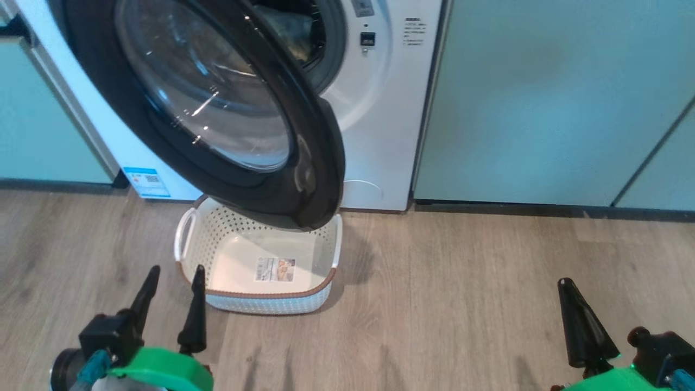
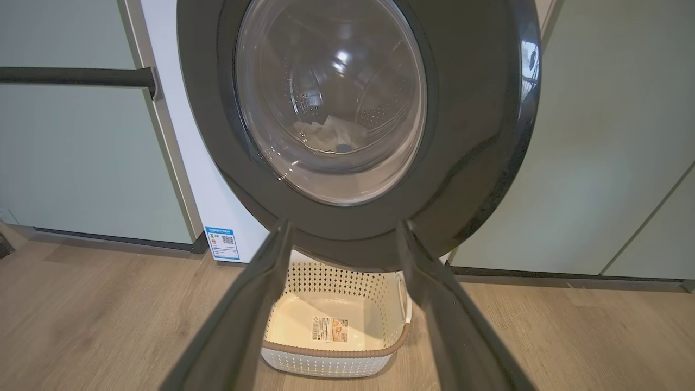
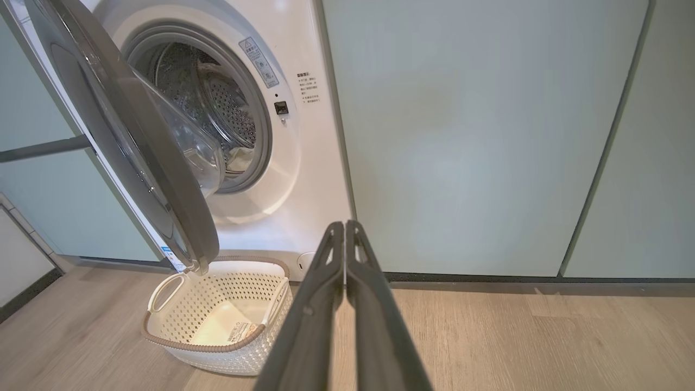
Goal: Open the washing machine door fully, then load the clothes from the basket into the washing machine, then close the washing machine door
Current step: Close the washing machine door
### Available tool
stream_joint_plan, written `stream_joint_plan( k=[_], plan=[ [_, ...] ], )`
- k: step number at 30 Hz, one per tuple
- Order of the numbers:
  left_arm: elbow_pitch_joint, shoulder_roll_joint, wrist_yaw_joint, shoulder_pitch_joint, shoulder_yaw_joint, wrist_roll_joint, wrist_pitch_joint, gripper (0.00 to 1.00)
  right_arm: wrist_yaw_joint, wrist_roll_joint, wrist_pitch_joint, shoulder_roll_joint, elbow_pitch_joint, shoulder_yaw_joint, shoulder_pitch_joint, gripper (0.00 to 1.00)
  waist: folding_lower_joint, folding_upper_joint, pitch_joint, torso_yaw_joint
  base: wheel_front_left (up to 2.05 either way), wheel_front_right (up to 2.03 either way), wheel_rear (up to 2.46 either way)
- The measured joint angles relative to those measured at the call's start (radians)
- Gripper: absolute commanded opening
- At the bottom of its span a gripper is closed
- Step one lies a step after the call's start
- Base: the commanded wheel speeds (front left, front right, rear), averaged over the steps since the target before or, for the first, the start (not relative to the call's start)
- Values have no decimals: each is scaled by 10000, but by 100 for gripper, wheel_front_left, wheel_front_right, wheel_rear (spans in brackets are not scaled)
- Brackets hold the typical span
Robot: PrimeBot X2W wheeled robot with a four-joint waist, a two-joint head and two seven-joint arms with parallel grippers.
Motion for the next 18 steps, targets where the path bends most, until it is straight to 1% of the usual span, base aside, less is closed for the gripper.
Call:
stream_joint_plan(
  k=[3, 7, 12, 13, 18],
  plan=[
    [-2, -6, -4, -5, -140, -44, 4, 100, 0, 50, -2, 0, 123, -63, -31, 0, 0, 0, 30, 276, 0, 0, 0],
    [0, -4, -36, -57, -219, -86, 13, 100, 0, 84, -4, 6, 399, -104, -123, 0, 0, 0, 82, 809, 0, 0, 0],
    [54, -8, -113, -247, -449, -88, 90, 100, 0, 102, -29, 8, 941, -121, -843, 0, 0, 0, 164, 1626, 0, 0, 0],
    [54, -8, -113, -247, -449, -88, 90, 100, 0, 102, -29, 8, 941, -121, -843, 0, 0, 0, 164, 1626, 0, 0, 0],
    [90, -4, -115, -294, -481, -86, 88, 100, 0, 274, -121, -2, 1580, -151, -1611, 0, 0, 0, 232, 2412, 0, 0, 0]
  ],
)
